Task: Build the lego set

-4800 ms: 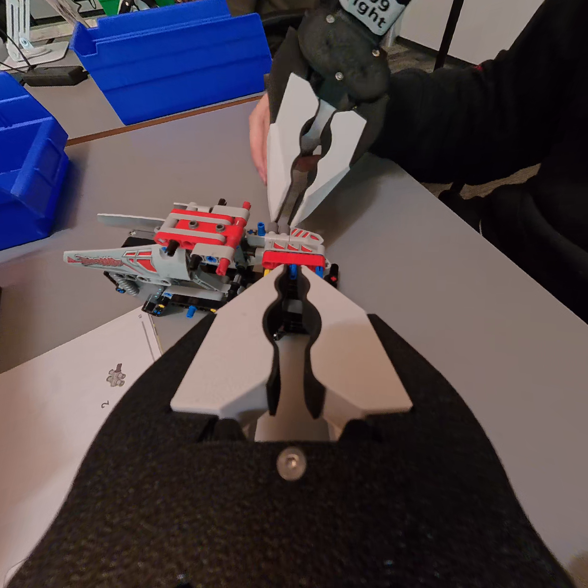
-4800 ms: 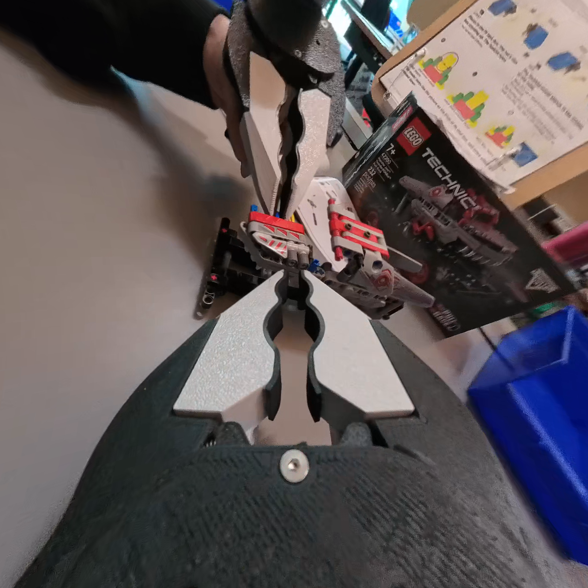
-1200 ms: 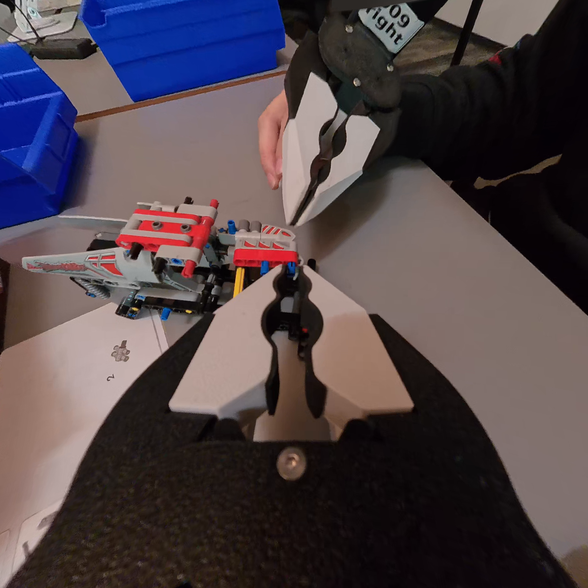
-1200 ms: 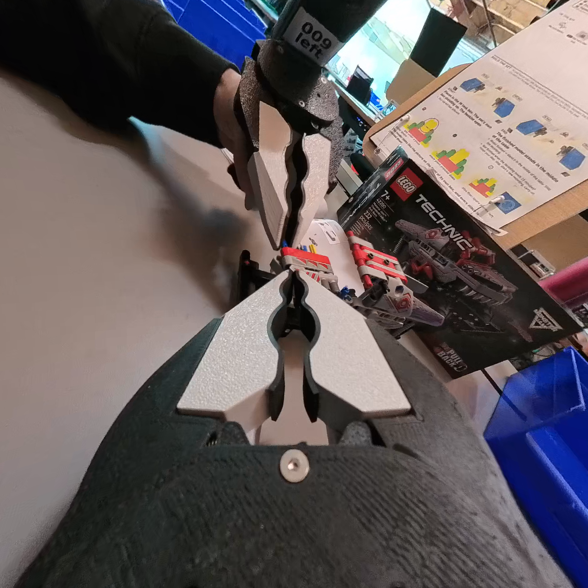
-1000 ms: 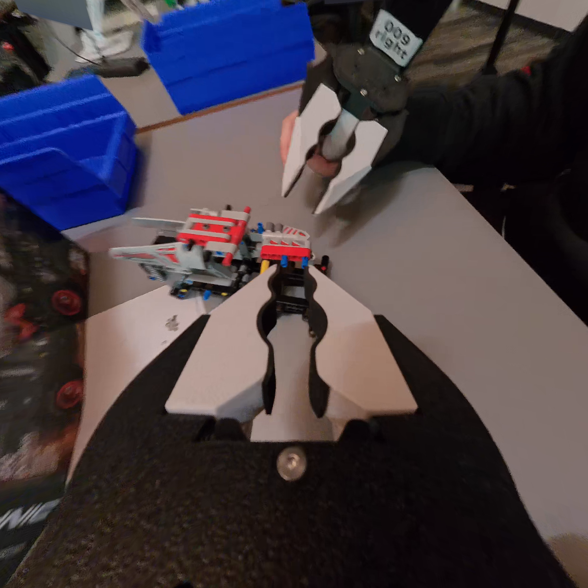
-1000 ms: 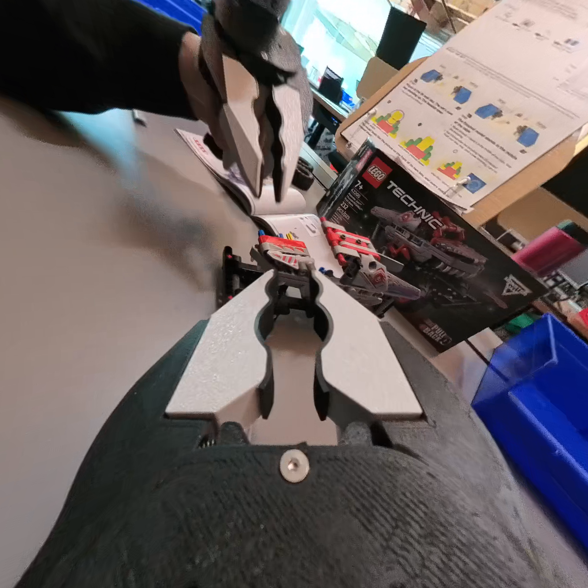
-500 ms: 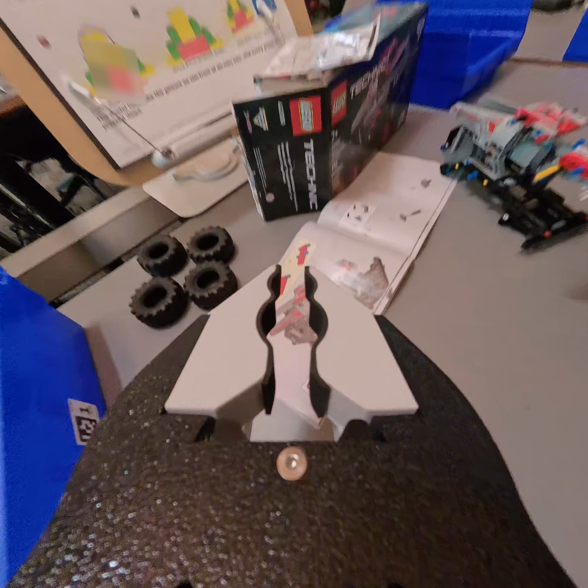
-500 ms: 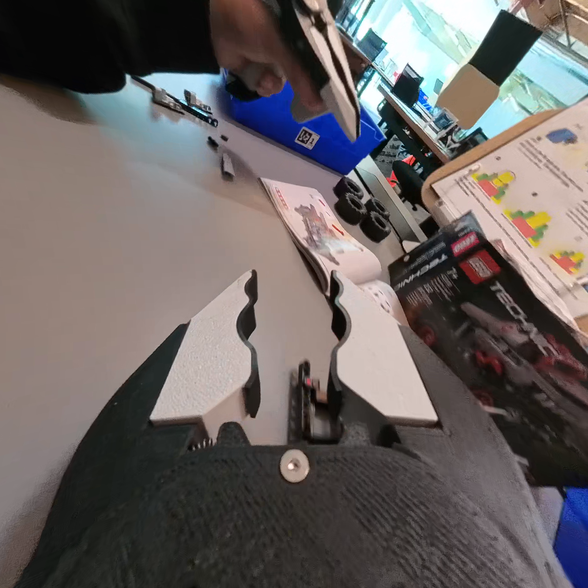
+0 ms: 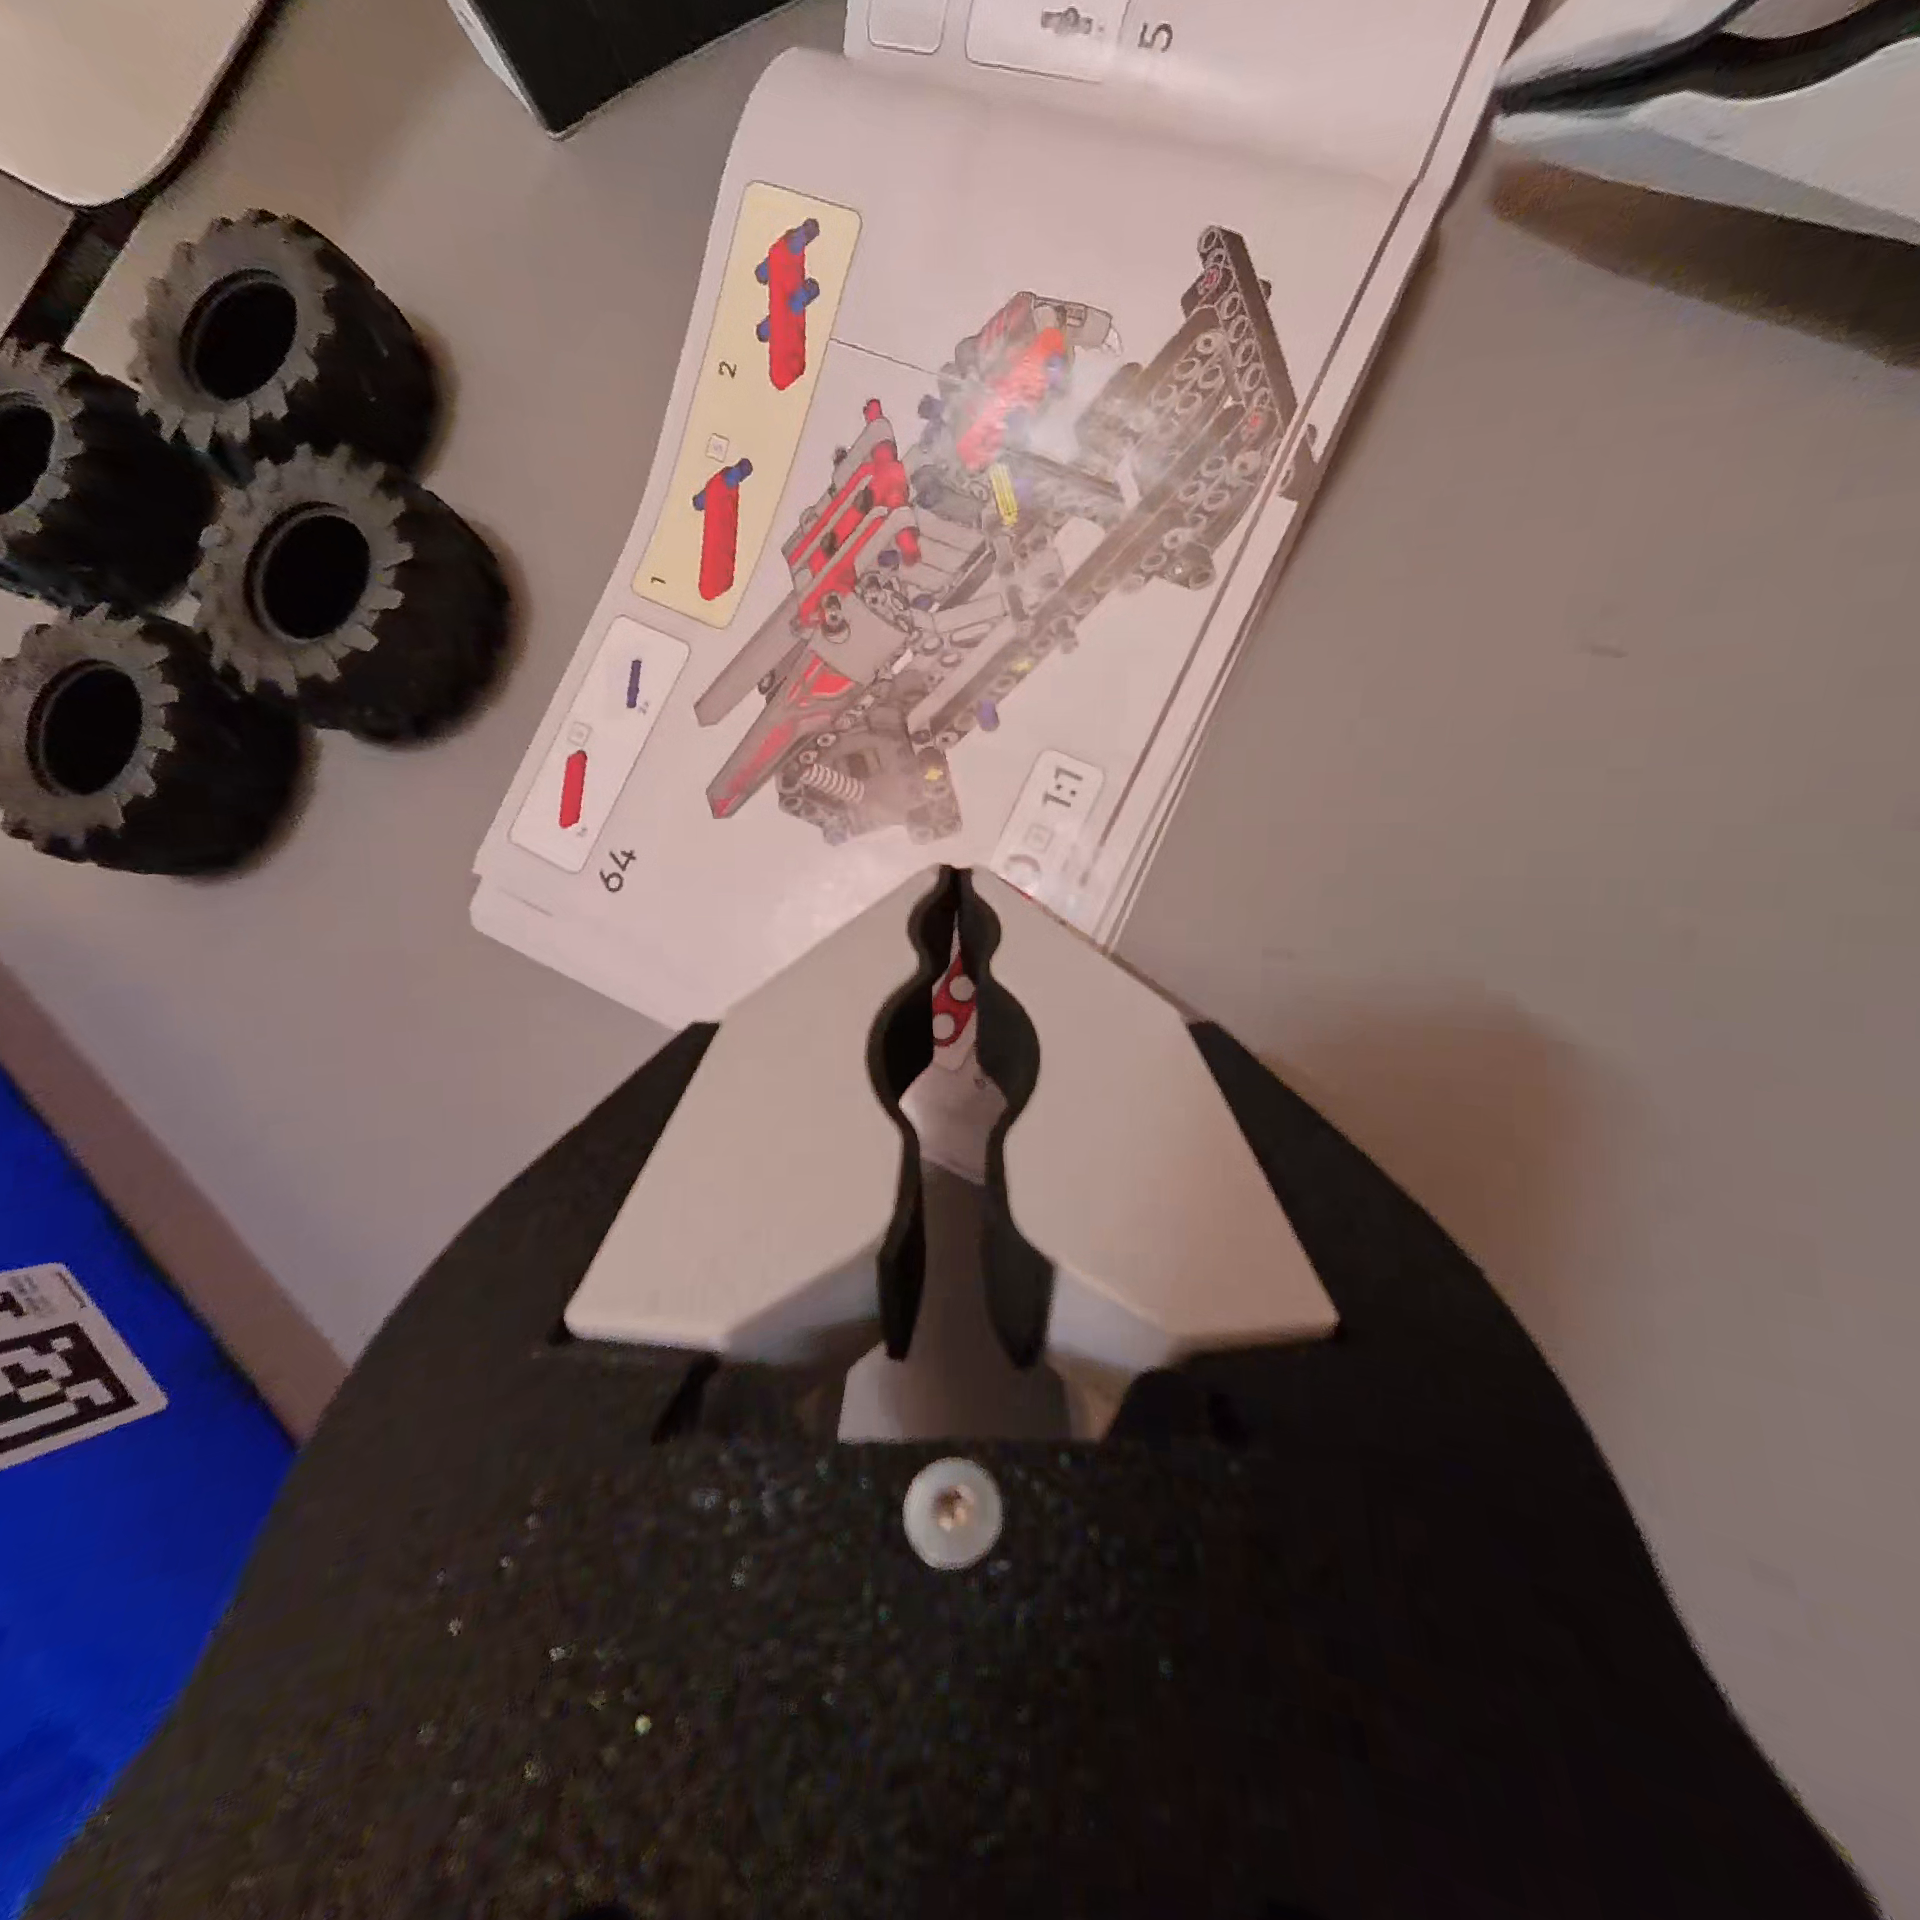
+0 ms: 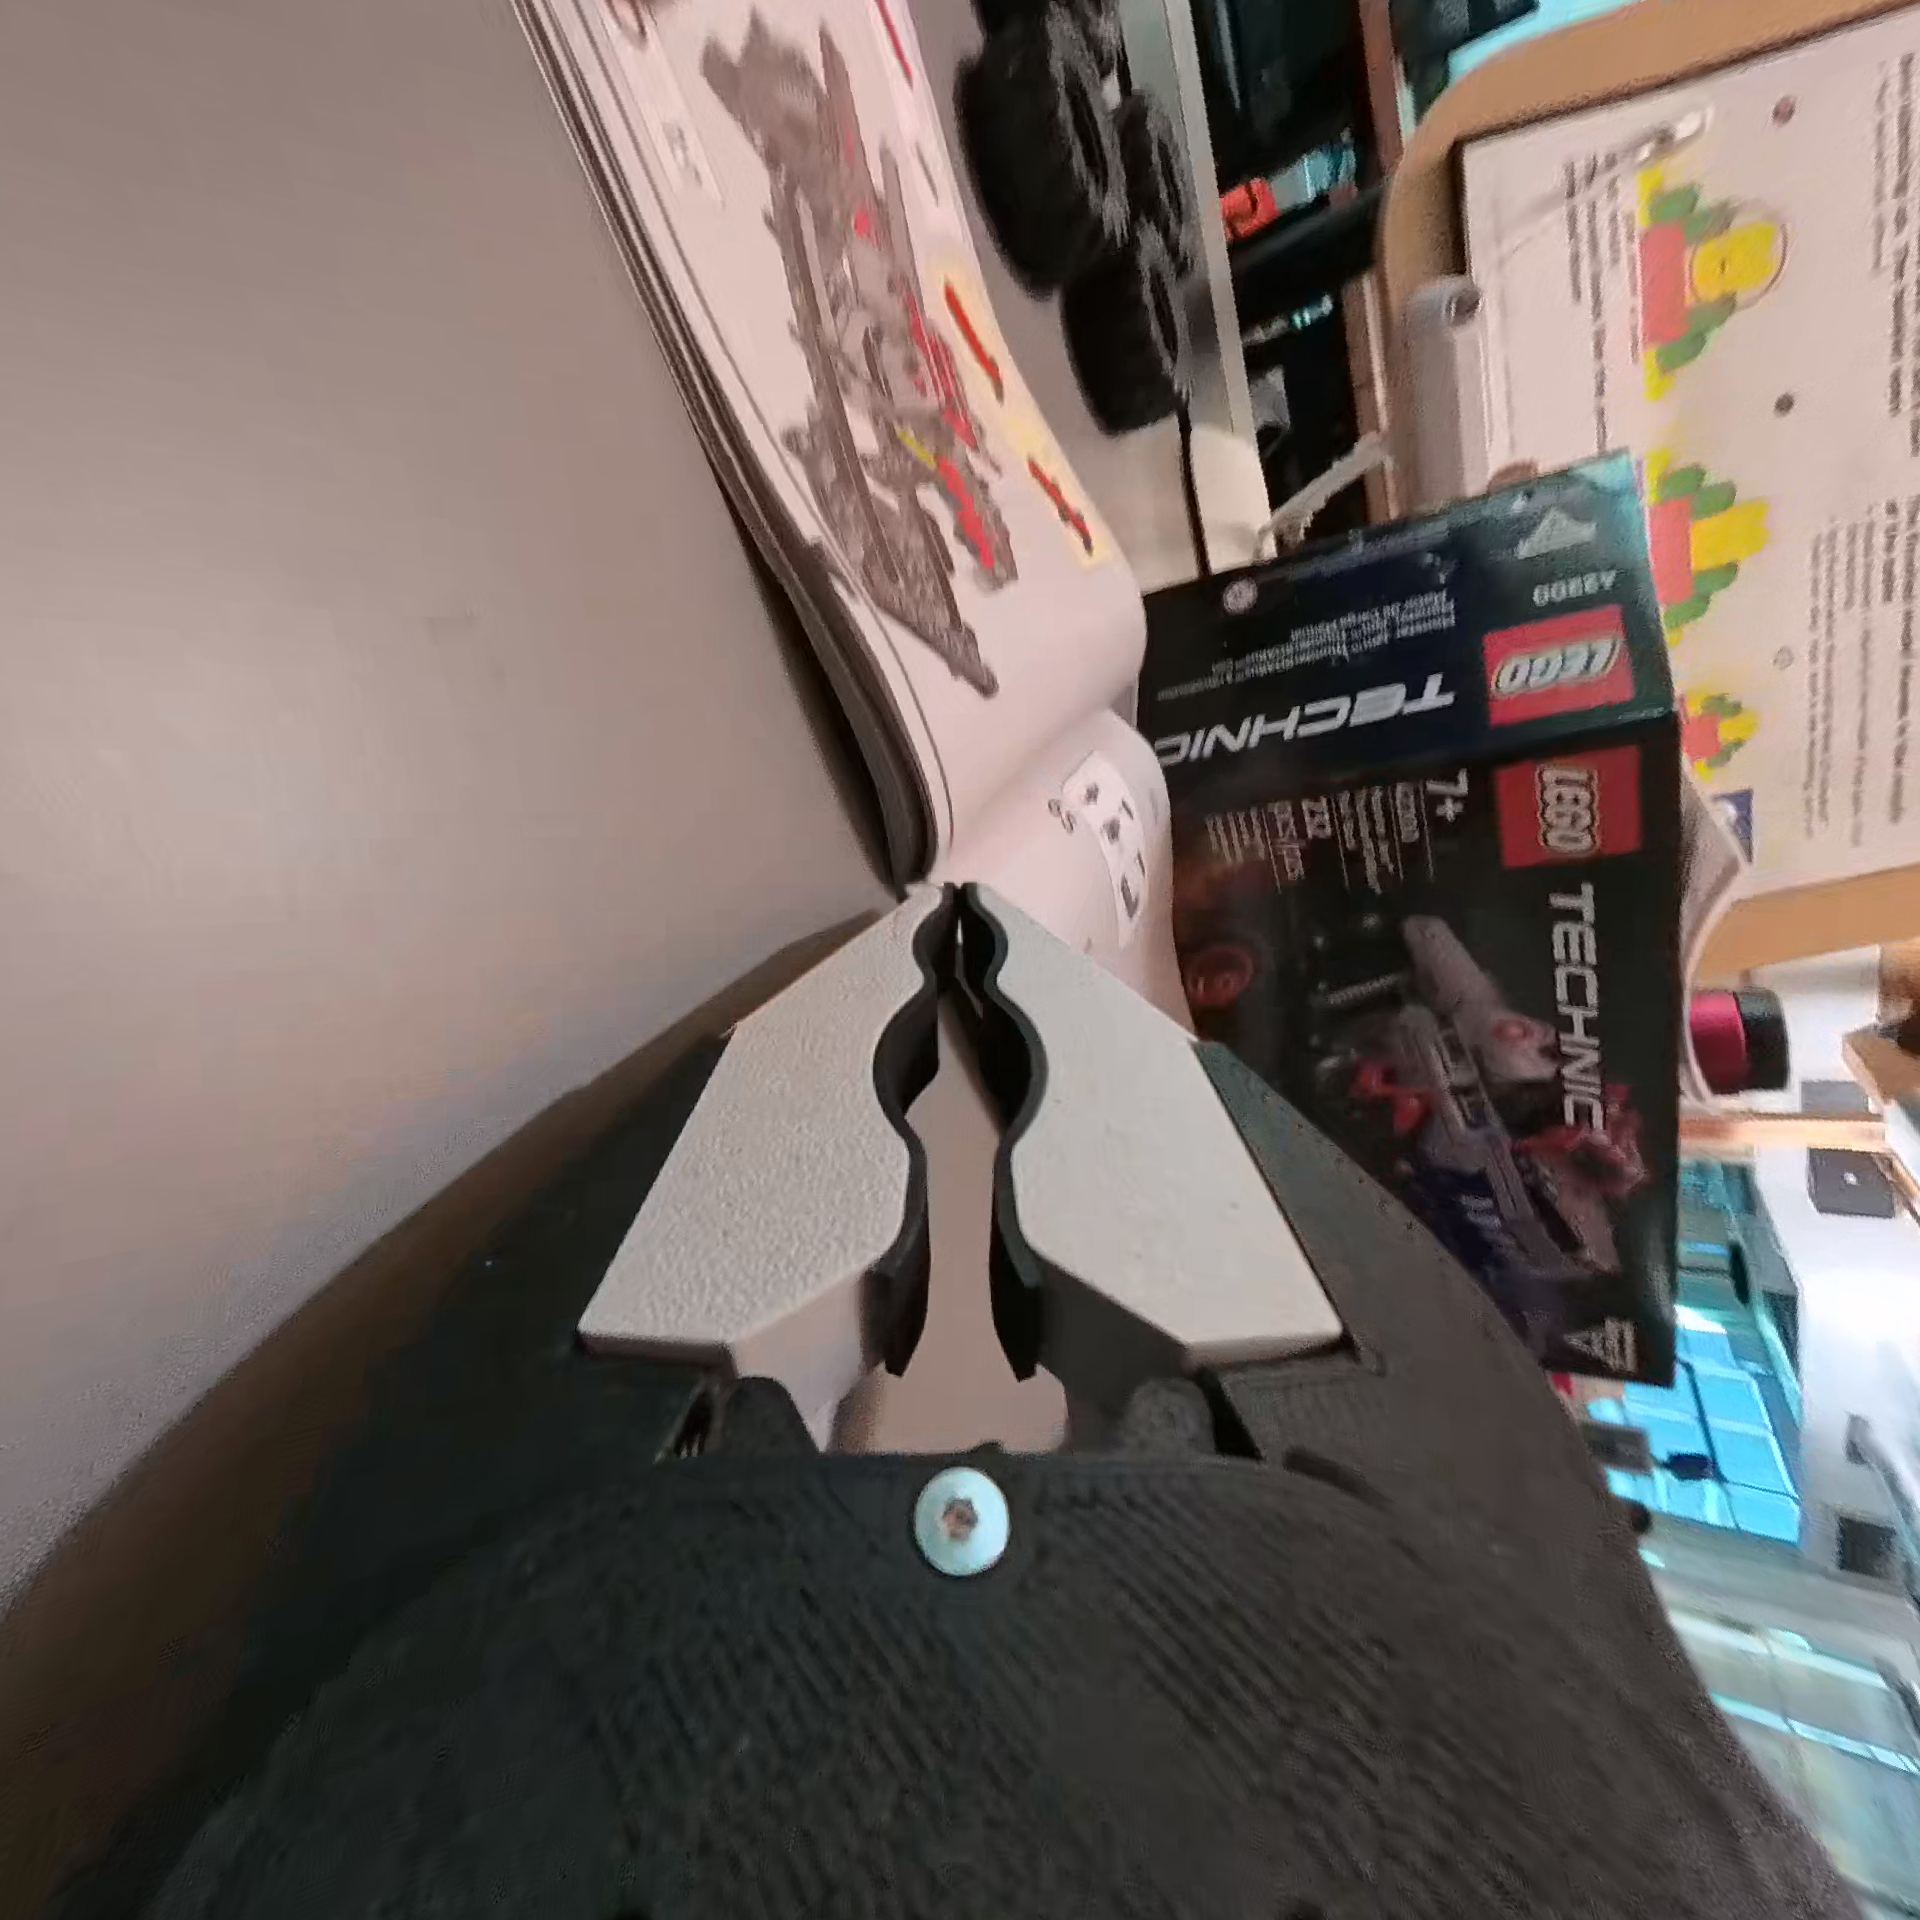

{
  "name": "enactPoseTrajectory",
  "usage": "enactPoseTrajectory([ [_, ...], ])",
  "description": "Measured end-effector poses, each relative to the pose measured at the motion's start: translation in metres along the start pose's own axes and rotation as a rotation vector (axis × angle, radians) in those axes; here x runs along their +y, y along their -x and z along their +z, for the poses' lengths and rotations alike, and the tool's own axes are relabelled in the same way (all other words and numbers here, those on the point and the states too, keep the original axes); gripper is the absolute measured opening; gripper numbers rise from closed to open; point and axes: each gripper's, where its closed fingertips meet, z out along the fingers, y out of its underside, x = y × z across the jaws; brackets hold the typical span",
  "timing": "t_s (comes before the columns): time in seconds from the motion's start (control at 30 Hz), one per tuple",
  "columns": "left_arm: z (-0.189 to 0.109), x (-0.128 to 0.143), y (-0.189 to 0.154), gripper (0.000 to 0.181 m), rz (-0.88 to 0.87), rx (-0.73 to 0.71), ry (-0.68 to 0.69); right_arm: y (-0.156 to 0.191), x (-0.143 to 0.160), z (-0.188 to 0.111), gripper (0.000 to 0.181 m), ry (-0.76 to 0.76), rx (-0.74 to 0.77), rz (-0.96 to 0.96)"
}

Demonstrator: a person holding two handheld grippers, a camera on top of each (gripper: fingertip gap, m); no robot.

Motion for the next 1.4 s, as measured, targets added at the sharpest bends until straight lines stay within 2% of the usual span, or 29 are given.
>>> enactPoseTrajectory([
  [0.2,0.000,0.001,0.001,0.000,-0.041,0.017,-0.019,-0.006,0.046,0.002,0.000,0.176,0.004,0.020],
  [0.63,0.001,0.000,0.003,0.000,-0.040,0.017,-0.042,-0.017,0.075,-0.001,0.000,0.213,-0.034,0.189],
  [0.73,-0.009,0.002,0.020,0.000,0.004,-0.121,-0.018,-0.018,0.080,-0.006,0.000,0.220,-0.040,0.225],
  [0.87,-0.058,-0.029,0.054,0.000,-0.046,-0.358,-0.233,-0.041,0.076,-0.023,0.000,0.164,0.062,0.248],
  [0.93,-0.072,-0.024,0.074,0.000,-0.082,-0.475,-0.246,-0.052,0.069,-0.038,0.003,0.114,0.136,0.269],
  [1.0,-0.070,-0.010,0.086,0.000,-0.090,-0.533,-0.189,-0.062,0.059,-0.059,0.005,0.050,0.224,0.287],
  [1.1,-0.071,-0.003,0.096,0.000,-0.067,-0.608,-0.160,-0.087,0.069,-0.102,0.017,0.049,0.366,0.352],
  [1.2,-0.075,-0.007,0.099,0.000,-0.056,-0.641,-0.195,-0.104,0.114,-0.129,0.049,0.116,0.437,0.582],
  [1.27,-0.075,-0.010,0.099,0.000,-0.044,-0.657,-0.223,-0.091,0.136,-0.117,0.074,0.132,0.349,0.765],
  [1.3,-0.075,-0.012,0.099,0.000,-0.037,-0.662,-0.231,-0.084,0.140,-0.108,0.081,0.120,0.296,0.851],
  [1.4,-0.068,-0.010,0.098,0.000,-0.032,-0.664,-0.237,-0.079,0.145,-0.093,0.079,0.073,0.247,0.992],
])
